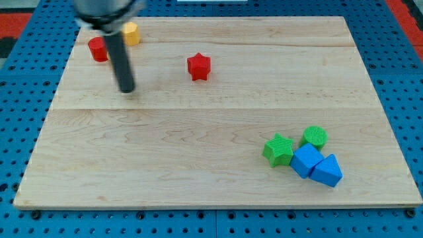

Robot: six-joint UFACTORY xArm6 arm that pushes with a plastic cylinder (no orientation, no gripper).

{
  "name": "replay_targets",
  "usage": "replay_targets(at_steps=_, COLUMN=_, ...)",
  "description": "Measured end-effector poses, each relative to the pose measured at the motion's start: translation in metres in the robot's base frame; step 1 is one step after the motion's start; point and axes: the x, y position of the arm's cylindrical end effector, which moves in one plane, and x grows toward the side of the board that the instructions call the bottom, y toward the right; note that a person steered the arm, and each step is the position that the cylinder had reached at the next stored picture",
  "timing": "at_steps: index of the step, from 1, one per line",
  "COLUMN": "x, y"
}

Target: Move the red circle slightly down towards the yellow heart

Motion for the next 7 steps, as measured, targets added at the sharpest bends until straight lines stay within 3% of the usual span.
replay_targets(at_steps=1, x=-0.025, y=-0.085)
replay_targets(at_steps=2, x=-0.107, y=-0.109)
replay_targets(at_steps=3, x=-0.165, y=-0.089)
replay_targets(at_steps=5, x=-0.097, y=0.064)
replay_targets(at_steps=7, x=-0.126, y=0.045)
